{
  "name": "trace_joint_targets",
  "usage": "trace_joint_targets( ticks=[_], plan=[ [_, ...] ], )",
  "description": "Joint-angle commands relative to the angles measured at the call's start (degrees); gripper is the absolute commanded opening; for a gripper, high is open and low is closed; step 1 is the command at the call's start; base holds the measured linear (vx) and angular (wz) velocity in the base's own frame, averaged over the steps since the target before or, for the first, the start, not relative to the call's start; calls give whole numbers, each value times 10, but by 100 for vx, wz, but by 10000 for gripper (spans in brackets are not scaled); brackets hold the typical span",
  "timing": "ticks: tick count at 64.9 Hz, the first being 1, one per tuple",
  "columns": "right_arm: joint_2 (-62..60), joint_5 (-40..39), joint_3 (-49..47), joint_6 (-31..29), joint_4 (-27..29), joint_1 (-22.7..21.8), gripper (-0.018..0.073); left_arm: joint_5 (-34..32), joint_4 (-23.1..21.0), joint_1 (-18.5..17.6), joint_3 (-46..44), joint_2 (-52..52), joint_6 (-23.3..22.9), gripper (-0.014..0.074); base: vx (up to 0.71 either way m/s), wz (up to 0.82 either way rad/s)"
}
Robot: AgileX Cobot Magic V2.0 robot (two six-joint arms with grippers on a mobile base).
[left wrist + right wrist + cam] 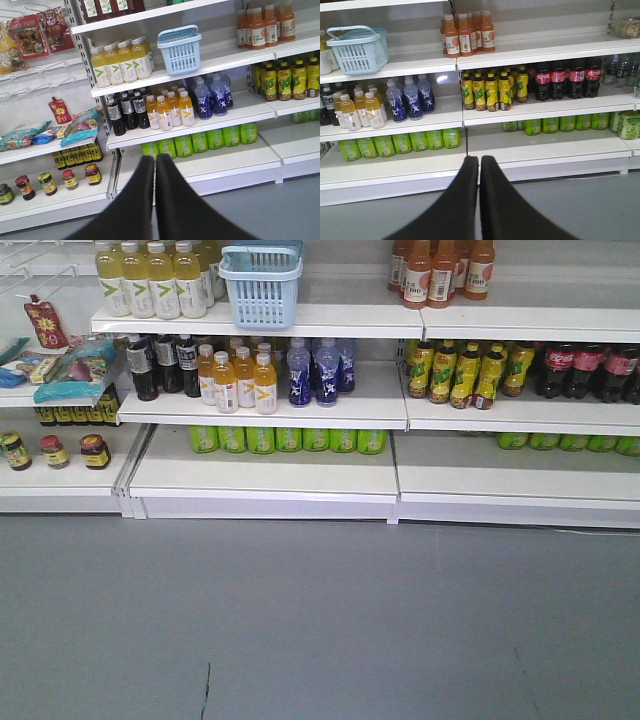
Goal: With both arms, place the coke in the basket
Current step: 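Drive the base toward the shelf holding the light-blue basket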
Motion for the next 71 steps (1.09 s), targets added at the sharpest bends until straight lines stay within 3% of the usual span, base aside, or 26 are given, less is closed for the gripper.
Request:
trace_joint_targets(
  ticks=[1, 71],
  plan=[
    [-11, -37, 6, -2, -10, -1, -4, -40, -3, -3, -1, -7, -8, -6, 0, 0],
    [-11, -37, 6, -2, -10, -1, -4, -40, -3, -3, -1, -7, -8, -6, 6, 1]
  ],
)
